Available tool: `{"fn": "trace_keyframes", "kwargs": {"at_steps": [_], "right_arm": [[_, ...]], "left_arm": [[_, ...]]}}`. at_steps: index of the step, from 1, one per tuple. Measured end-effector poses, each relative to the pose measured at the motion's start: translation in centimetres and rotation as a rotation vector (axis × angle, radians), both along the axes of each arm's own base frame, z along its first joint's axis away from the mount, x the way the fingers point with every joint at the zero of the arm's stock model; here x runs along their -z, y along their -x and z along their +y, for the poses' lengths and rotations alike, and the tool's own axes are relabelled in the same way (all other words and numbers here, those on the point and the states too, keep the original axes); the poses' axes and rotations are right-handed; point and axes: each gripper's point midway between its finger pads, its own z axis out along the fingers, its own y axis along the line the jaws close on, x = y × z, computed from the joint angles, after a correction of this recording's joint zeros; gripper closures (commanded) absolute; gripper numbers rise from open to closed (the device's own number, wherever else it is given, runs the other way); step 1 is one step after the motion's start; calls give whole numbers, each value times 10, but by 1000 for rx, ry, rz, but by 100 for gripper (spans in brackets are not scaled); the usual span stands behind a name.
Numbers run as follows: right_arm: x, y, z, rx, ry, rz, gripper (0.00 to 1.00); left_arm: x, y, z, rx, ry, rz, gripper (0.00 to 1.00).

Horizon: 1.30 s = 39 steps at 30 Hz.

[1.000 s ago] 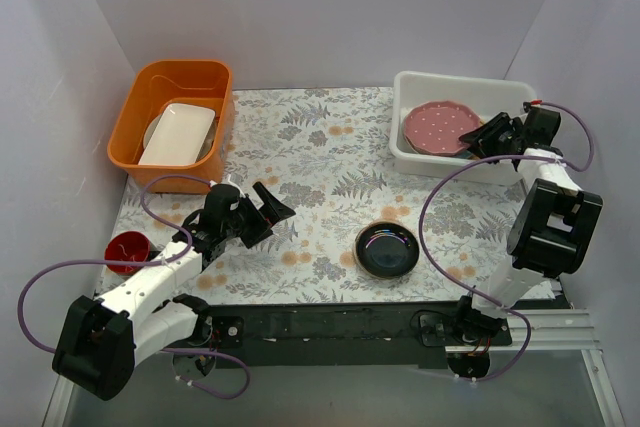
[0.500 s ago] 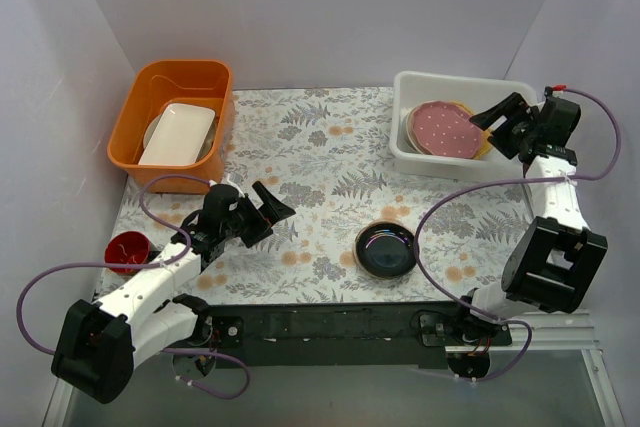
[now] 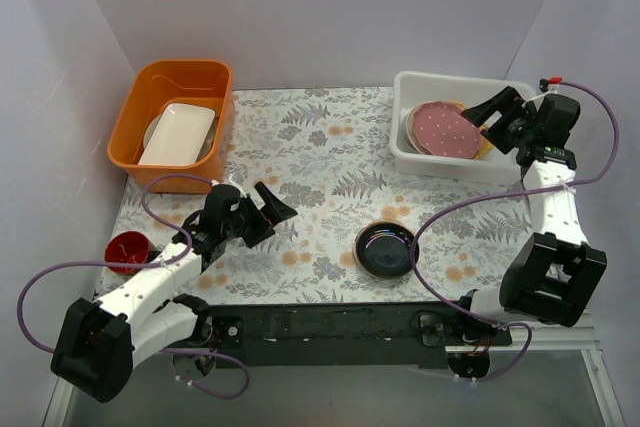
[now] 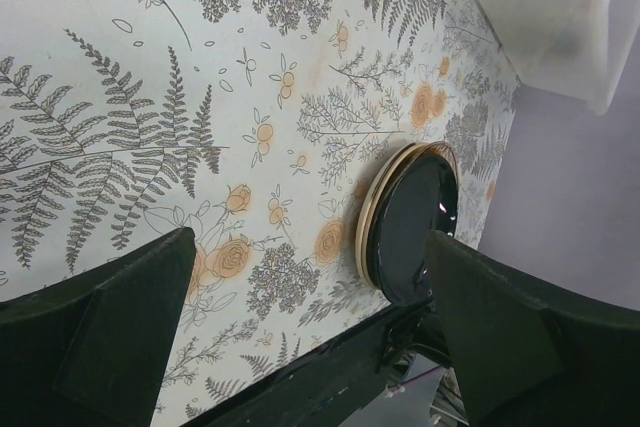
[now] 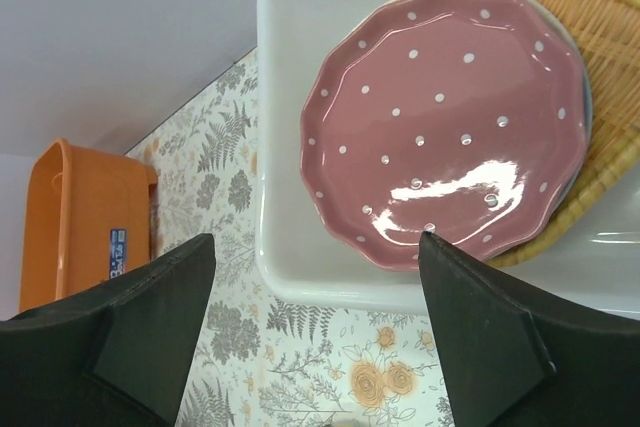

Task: Place the plates into the plastic bin on the countertop
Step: Place the plate in the plastic bin, then pick up the plate at the center of the board.

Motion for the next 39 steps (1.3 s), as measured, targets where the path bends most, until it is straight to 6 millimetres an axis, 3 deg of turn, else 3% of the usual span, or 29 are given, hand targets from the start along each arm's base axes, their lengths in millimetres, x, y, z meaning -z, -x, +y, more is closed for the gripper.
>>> {"fn": "trace_keyframes", "kwargs": {"at_steps": [8,15,25,30,39], "right_arm": [[5,7,23,-69,-6,16,11],[28,34,37,-115,0,61,11],[66,93,54,-172,23,122,13],[98,131,63,-203,26,187,14],[149,181,79,-265,-11,315,21]], "left_arm": [[11,9,-17,62,-13,26,2],[22,19,-46,156,-37,61,2],[21,26,-77,231,-29,65,2],[24,28,-90,260,-33,73,2],[31,38,-113,324,-49,93,2]]}}
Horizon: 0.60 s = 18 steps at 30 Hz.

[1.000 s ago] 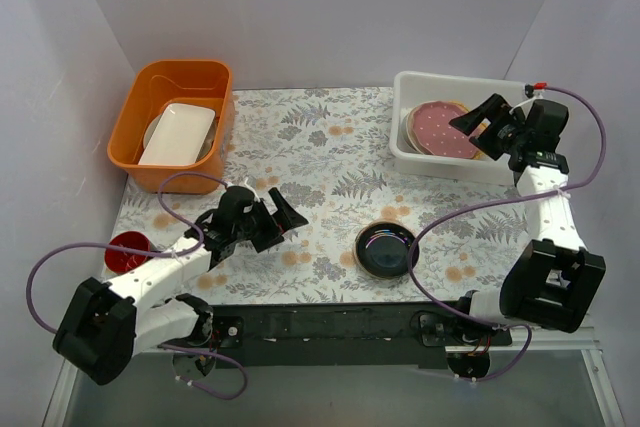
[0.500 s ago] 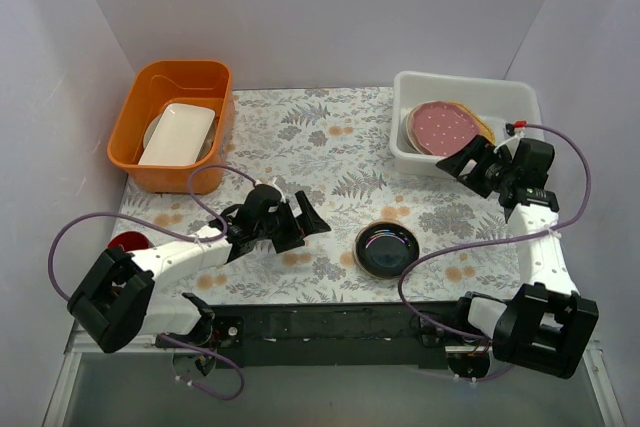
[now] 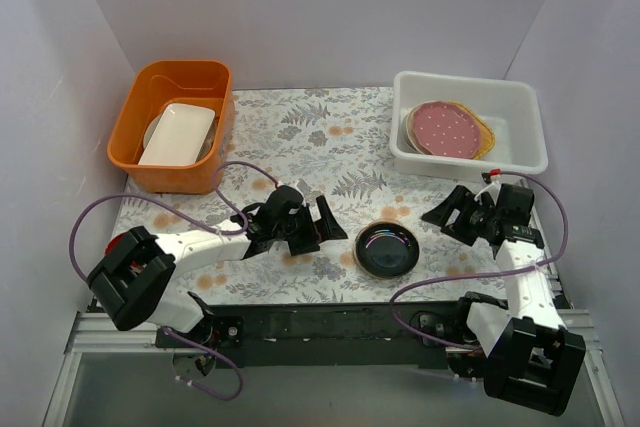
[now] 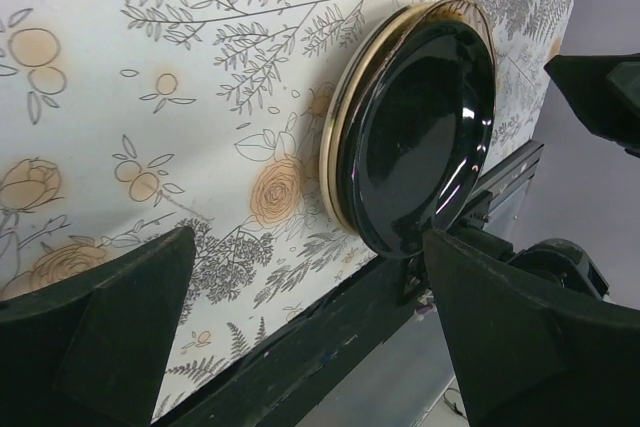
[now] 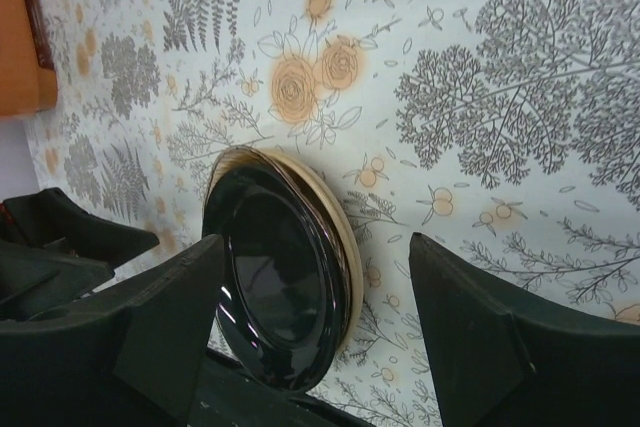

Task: Place the plates into the plastic bin on the countertop
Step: Pick up the plate at the center of the board.

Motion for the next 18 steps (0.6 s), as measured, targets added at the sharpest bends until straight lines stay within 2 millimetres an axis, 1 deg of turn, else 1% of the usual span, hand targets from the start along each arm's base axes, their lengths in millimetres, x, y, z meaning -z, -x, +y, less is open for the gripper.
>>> {"fn": "trace_keyframes", "kwargs": {"at_steps": [4,7,9,10,13,16,18], "right_arm": [[6,15,5,-23,-6,9,26],[6,24,10,-45,-11,1,35],[11,34,15,-61,-22,15,37],[12,35,16,-65,-23,18,37],[19,49,26,-96,-43,60,38],[20,58,35,-134,-54,83,41],[20,63,41,-156,-57,96,42]], "left_arm": [[2,3,-12,26,2,1,3],[4,4,-21,44,-3,7,2],[5,4,-26,54,-4,8,3],[5,4,-28,58,-3,7,2],[6,5,-34,70,-2,9,3],[7,6,-37,77,1,14,3],[8,6,-38,80,1,16,3]]}}
